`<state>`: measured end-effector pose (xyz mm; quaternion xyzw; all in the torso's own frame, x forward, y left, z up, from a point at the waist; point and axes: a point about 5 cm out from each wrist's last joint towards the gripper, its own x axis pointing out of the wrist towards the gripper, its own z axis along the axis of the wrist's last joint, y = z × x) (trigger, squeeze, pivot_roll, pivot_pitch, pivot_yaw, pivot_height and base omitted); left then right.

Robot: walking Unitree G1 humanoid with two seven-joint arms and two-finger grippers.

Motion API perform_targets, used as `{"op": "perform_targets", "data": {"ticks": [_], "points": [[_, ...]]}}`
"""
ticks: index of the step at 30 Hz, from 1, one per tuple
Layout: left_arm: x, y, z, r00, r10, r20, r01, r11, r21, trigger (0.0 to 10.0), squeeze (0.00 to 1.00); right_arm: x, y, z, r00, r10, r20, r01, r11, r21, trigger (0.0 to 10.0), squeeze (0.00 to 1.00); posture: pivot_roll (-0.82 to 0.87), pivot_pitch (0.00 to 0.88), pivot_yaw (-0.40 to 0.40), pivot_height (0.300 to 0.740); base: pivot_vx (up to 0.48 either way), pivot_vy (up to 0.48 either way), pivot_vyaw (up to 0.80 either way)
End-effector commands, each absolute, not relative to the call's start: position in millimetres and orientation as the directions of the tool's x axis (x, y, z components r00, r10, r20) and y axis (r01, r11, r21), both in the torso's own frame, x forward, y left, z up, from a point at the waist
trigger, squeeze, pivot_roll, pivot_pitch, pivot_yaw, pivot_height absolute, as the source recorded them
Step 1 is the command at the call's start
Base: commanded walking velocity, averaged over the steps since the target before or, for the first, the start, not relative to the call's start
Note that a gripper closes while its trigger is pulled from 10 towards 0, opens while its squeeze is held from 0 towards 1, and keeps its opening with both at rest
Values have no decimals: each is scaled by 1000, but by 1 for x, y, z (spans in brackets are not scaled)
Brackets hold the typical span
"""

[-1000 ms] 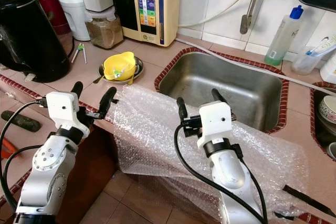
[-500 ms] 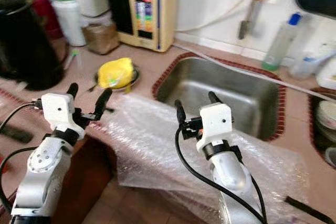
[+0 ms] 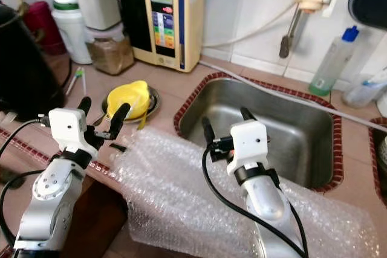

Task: Kitchen organization

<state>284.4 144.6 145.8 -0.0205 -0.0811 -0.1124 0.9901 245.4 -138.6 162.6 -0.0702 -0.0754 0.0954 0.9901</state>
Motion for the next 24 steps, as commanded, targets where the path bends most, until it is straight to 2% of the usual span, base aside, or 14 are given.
{"op": "perform_targets", "data": {"ticks": [1, 14, 18, 24], "points": [[283, 152, 146, 966, -203, 161, 207, 978, -6, 10000, 0, 244, -136, 167, 965, 211, 155, -189, 971, -149, 10000, 0, -58, 17, -2, 740, 0, 0, 0], [296, 147, 134, 968, -209, 139, 209, 978, 14, 10000, 0, 241, -122, 171, 937, 310, 163, -298, 950, -92, 10000, 0, -66, 14, -6, 740, 0, 0, 0], [308, 135, 133, 956, -266, 126, 265, 964, 25, 10000, 0, 236, -112, 165, 911, 394, 121, -391, 919, -53, 10000, 0, -80, 11, -1, 740, 0, 0, 0], [318, 127, 121, 954, -291, 71, 291, 957, 12, 10000, 0, 231, -107, 161, 895, 435, 94, -435, 900, -25, 10000, 0, -93, 0, 15, 740, 0, 0, 0]]}}
